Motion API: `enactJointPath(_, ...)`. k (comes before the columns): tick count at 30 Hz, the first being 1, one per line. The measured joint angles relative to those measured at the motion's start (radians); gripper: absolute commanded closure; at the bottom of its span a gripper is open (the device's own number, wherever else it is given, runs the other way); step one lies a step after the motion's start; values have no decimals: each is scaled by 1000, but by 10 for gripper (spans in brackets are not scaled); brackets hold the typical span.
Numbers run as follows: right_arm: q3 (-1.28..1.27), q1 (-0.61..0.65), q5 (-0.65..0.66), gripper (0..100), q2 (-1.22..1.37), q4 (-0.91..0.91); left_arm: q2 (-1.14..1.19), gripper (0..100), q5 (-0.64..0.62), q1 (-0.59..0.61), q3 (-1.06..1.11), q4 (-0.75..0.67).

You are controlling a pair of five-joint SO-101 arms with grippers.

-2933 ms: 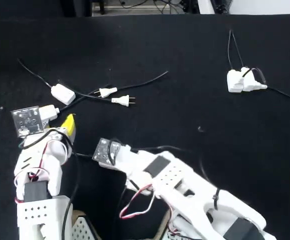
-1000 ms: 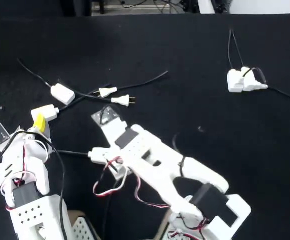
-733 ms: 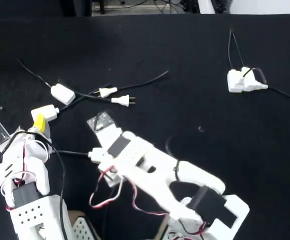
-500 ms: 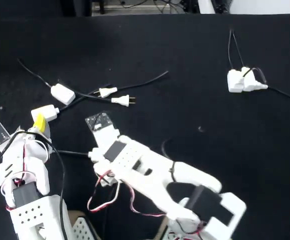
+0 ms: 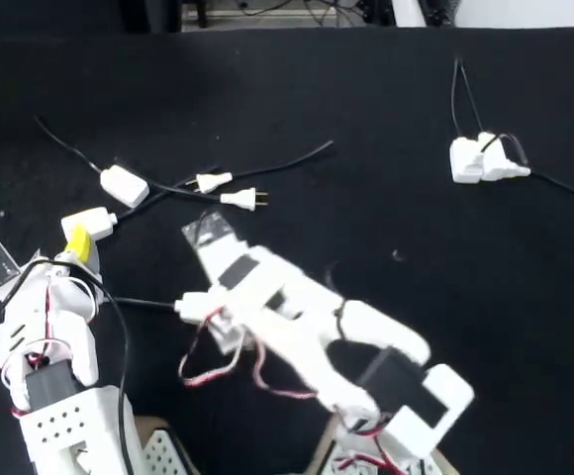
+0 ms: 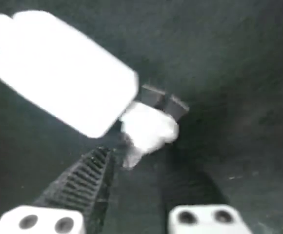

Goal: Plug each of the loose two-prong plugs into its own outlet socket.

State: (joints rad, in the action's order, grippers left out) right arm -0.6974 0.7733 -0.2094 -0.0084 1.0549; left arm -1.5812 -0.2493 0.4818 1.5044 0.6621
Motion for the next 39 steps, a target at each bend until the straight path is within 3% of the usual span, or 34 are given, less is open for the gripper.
enactJointPath(3, -52, -63, 63, 988, -95, -2, 0, 766, 0, 0, 0, 0)
enactJointPath(6, -89, -124, 212, 988, -219, -2, 0, 766, 0, 0, 0, 0)
enactJointPath(14, -157, -328, 842, 988, -460, -107, 0, 766, 0, 0, 0, 0)
enactJointPath(19, -78, -500, 928, 988, -463, -146, 0, 766, 0, 0, 0, 0)
enactJointPath(24, -129, -514, 1132, 988, -450, -124, 0, 766, 0, 0, 0, 0)
enactJointPath(33, -371, -440, 1142, 972, -296, -341, 0, 766, 0, 0, 0, 0)
enactJointPath(39, -315, -433, 1123, 796, -226, -296, 0, 766, 0, 0, 0, 0)
